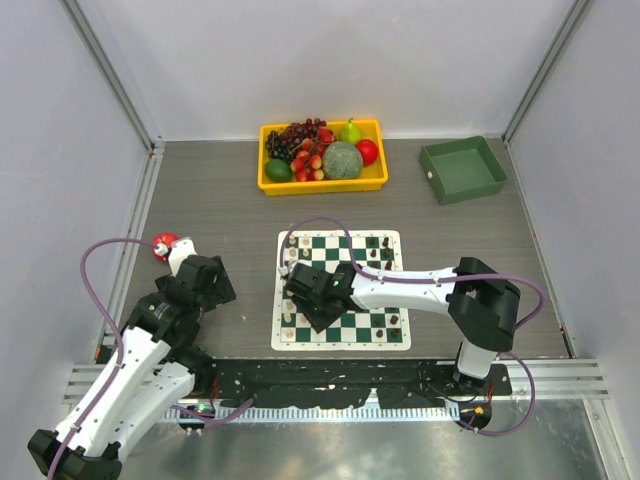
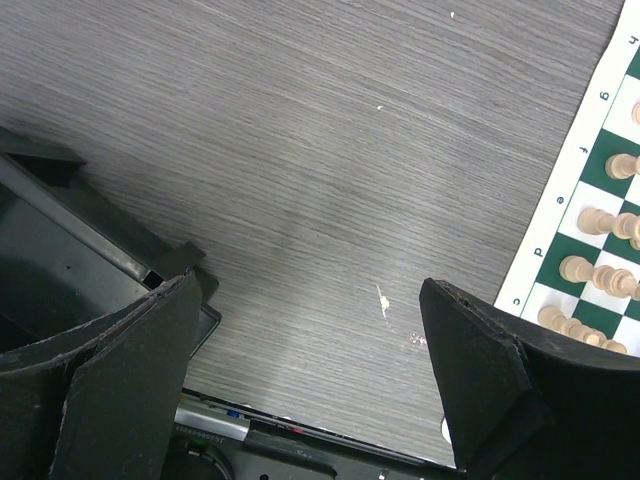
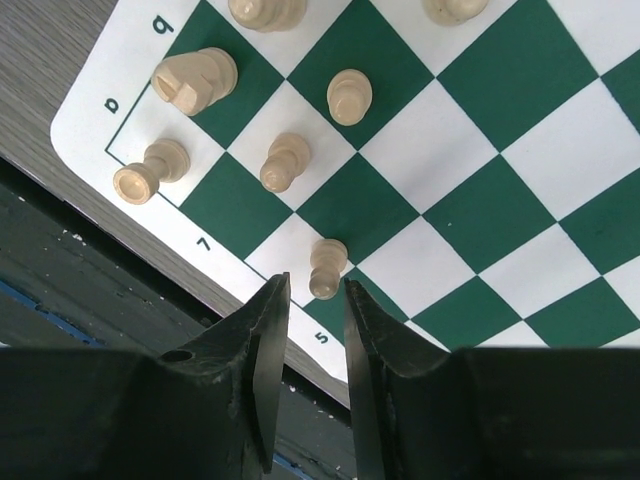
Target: Set up the chess pieces on the board
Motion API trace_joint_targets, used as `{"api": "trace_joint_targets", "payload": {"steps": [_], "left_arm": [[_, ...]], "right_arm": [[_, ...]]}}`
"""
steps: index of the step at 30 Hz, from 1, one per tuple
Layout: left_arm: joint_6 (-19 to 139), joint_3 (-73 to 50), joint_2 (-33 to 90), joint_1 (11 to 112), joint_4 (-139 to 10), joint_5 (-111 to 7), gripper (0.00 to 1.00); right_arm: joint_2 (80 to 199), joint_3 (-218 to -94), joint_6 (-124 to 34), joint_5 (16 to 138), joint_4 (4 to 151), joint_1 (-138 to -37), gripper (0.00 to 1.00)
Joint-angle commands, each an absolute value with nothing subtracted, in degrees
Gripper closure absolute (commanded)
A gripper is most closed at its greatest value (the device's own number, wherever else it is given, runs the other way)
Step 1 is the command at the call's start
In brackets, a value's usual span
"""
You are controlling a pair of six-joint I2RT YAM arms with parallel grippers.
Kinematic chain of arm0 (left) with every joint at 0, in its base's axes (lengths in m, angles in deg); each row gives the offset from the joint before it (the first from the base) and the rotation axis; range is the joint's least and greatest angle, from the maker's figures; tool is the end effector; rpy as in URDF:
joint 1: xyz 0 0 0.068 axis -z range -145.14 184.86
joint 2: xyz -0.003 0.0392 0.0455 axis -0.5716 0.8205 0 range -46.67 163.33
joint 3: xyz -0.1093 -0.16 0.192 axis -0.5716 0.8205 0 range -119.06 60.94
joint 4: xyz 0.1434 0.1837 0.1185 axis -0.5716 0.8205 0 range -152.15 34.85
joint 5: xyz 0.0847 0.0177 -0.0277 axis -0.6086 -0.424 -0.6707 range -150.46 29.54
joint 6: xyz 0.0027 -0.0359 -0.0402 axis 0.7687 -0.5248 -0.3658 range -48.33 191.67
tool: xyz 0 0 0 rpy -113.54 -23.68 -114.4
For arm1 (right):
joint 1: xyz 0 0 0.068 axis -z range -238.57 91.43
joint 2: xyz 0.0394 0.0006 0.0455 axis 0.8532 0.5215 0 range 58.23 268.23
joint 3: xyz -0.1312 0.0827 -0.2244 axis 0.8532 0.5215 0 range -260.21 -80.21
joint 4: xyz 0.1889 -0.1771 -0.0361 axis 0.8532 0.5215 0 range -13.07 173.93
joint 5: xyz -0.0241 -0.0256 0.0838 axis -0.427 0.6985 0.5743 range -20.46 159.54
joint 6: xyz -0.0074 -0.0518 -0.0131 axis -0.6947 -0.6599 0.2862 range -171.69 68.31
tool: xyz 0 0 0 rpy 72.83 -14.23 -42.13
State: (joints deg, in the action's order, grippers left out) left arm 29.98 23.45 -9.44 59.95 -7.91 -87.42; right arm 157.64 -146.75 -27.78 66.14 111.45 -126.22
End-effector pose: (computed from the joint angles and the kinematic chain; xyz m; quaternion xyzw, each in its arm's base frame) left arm 0.1124 -0.0349 0.2487 -0.2049 0.9047 0.0197 0.3730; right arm 0.1326 0.3170 0.1903 -0.3597 0.9118 0.1202 0.1575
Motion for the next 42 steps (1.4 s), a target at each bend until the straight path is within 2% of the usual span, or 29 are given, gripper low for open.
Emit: {"api": "trace_joint_targets", "payload": {"steps": [1, 5, 12, 25, 42], "left_arm": [[29.22, 24.12, -9.67, 59.65, -10.21, -87.0, 0.01], [29.4, 24.2, -9.49, 59.65, -10.47, -87.0, 0.01], [29.4, 24.12, -9.32, 59.65, -10.82, -86.74, 0.01], [29.57, 24.03, -9.32, 59.65, -10.82, -87.0, 0.01], [29.4, 24.12, -9.93, 59.56, -9.59, -87.97, 0.01]], "right_arm": [[158.42, -146.83, -28.31, 66.82, 111.56, -126.42, 0.66], [158.69, -146.91, -28.31, 66.82, 111.56, -126.42, 0.69], [157.37, -147.0, -28.74, 66.99, 111.56, -126.42, 0.82], [156.49, -148.32, -30.5, 72.44, 108.92, -127.21, 0.83], [160.36, -152.36, -31.73, 72.79, 107.34, -128.09, 0.83]]}}
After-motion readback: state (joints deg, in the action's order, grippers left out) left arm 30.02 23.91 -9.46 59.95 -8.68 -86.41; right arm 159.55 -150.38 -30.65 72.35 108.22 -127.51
